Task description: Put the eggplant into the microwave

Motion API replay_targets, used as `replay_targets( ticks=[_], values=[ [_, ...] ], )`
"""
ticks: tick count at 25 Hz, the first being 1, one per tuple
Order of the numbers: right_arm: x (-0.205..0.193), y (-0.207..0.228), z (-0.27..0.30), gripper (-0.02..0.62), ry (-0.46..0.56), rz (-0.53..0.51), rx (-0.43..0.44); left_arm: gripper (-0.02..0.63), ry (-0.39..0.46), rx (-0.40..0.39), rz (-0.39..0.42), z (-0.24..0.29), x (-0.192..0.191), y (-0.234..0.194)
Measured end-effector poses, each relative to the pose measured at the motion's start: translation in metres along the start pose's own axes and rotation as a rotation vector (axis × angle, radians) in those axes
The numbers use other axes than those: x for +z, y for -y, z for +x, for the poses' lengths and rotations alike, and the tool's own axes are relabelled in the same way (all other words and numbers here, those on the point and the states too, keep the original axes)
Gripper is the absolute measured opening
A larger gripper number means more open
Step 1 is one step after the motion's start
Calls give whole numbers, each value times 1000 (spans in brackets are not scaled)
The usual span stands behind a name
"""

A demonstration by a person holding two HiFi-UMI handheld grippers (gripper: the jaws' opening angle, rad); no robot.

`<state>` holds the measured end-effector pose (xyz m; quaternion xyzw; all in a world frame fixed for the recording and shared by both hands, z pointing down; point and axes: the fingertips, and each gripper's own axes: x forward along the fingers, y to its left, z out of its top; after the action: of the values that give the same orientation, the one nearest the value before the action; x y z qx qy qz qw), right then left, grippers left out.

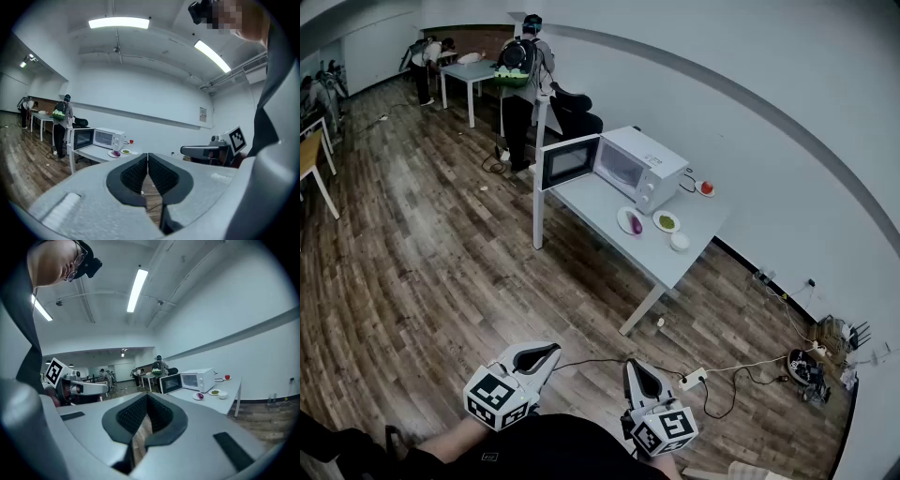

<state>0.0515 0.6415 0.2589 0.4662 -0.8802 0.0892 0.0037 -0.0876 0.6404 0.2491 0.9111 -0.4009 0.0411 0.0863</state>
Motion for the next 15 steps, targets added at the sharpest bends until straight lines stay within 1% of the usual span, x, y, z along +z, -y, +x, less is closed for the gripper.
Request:
replay_targets(
  ticks=[10, 15],
  values=[
    [-8, -14, 9, 14, -1, 0, 15, 15, 0, -5, -10, -9, -7, -10],
    [-7, -17, 13, 14, 5, 24, 1, 15, 9, -12, -25, -13, -3, -15]
  ],
)
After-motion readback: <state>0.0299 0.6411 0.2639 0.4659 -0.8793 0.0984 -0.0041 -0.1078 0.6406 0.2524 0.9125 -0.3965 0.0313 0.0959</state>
